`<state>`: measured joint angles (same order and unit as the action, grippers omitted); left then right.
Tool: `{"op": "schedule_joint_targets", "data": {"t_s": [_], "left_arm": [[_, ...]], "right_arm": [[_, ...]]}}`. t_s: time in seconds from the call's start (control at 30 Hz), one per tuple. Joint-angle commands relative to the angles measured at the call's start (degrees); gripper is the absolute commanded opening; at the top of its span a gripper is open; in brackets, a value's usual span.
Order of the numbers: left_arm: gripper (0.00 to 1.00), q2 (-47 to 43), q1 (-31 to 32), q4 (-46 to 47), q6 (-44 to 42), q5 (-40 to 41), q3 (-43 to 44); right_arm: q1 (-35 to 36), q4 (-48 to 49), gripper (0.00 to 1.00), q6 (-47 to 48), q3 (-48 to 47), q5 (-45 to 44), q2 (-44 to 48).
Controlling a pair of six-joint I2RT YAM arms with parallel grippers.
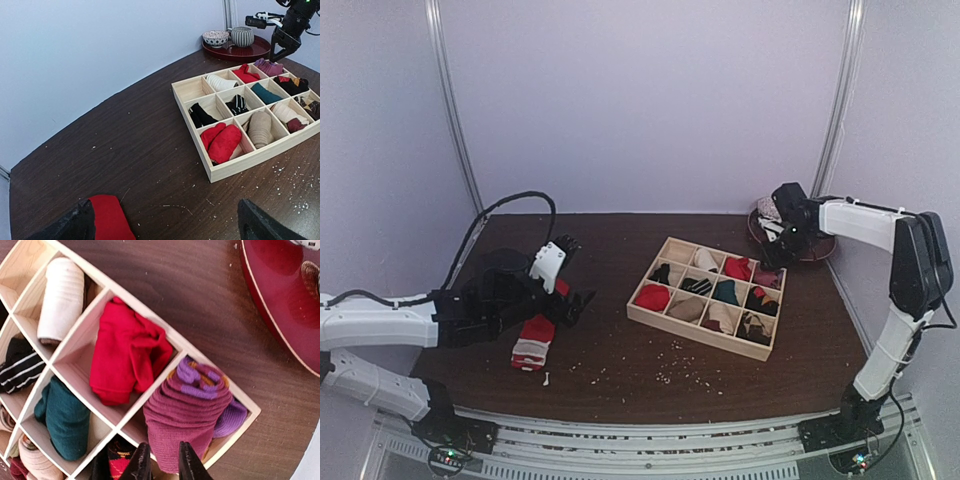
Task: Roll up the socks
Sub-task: Adjust the pair of socks at the center of the board.
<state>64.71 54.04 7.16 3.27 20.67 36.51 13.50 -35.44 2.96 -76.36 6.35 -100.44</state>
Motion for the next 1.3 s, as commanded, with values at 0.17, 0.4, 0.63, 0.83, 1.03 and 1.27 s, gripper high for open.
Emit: {"op": "schedule_joint_targets", "data": {"t_s": [0.17,0.4,0.63,0.83,1.03,1.27], "left_arm": [[0.98,0.43,-0.42,1.13,-0.31,0.91,1.95],[0.98,0.10,-0.42,-0.10,0.37,2.29,2.40],[0.98,-1.05,-0.67,-3.46,2.94,5.40,4.16],[0.98,-2.44,-2.06,-7.40,7.93,9.60,6.16],[0.98,-0.66,-8.40,-16.07,18.27,10.64,7.70],[0.98,0.87,-12.50,-21.65,27.38,12.54,6.87]], "right_arm": [[-0.72,1.51,0.20,-1.77,7.20,-0.96,-0.47],[-1.27,4.86,0.20,-3.18,8.72,-8.61,-8.17],[-1.61,6.48,0.27,-3.60,9.52,-7.02,-2.06],[-1.59,5.58,0.35,-3.06,4.79,0.43,11.26],[3.92,4.32,0.42,-4.03,1.93,3.98,17.91],[23.65,16.58,0.44,-8.87,5.26,8.90,11.91]]}}
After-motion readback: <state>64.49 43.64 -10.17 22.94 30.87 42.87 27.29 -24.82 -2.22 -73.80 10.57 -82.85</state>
